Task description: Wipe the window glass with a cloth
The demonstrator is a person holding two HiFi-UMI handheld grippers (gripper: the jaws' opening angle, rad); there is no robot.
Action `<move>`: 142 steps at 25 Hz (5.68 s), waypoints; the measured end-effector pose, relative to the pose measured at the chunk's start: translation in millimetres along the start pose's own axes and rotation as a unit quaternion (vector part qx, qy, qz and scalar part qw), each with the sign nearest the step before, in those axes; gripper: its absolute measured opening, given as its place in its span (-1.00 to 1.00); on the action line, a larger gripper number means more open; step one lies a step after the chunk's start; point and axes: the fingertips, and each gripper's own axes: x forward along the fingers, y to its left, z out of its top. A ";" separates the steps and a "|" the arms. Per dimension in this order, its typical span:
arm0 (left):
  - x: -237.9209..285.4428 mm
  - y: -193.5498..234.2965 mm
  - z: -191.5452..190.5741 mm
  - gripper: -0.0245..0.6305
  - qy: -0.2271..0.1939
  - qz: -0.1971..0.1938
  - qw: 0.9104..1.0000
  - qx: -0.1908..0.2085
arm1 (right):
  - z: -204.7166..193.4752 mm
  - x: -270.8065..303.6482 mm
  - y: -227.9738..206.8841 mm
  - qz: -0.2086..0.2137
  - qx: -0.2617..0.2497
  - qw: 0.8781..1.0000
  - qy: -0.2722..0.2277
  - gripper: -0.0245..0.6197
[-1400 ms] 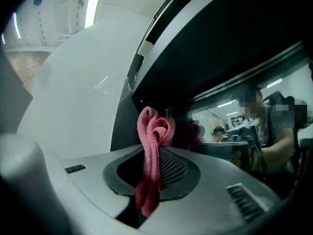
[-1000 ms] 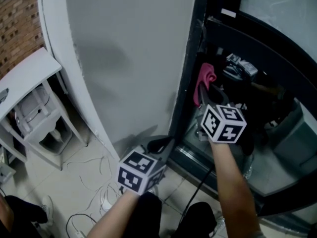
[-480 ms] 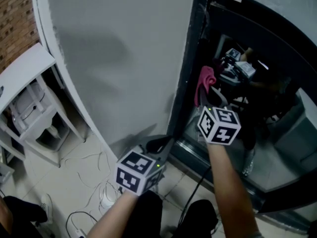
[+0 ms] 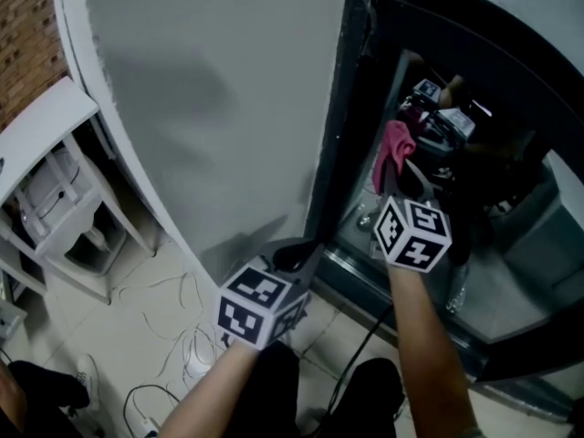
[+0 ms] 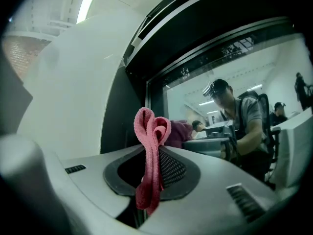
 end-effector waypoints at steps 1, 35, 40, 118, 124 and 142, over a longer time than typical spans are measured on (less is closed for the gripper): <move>1.4 -2.2 -1.0 -0.92 0.001 -0.002 1.000 0.001 | 0.1 -3.1 -3.6 -0.004 -0.001 1.000 0.000 -0.74; 66.1 -179.3 -10.5 -0.92 0.026 -0.130 0.990 0.040 | 19.0 -197.5 -205.6 -0.169 -0.005 0.986 0.002 -0.74; 79.1 -217.9 -12.7 -0.92 0.033 -0.154 0.986 0.053 | 21.4 -234.1 -242.5 -0.196 -0.003 0.981 -0.001 -0.74; 187.0 -470.2 -113.5 -0.92 0.113 -0.366 0.919 0.093 | -61.8 -554.4 -533.6 -0.558 0.006 0.829 0.035 -0.76; 185.1 -465.9 -127.1 -0.92 0.119 -0.358 0.922 0.083 | -62.8 -541.3 -528.4 -0.509 0.006 0.860 0.023 -0.76; 165.3 -405.7 -126.4 -0.92 0.101 -0.319 0.941 0.050 | -64.0 -444.1 -434.2 -0.376 -0.030 0.925 0.035 -0.76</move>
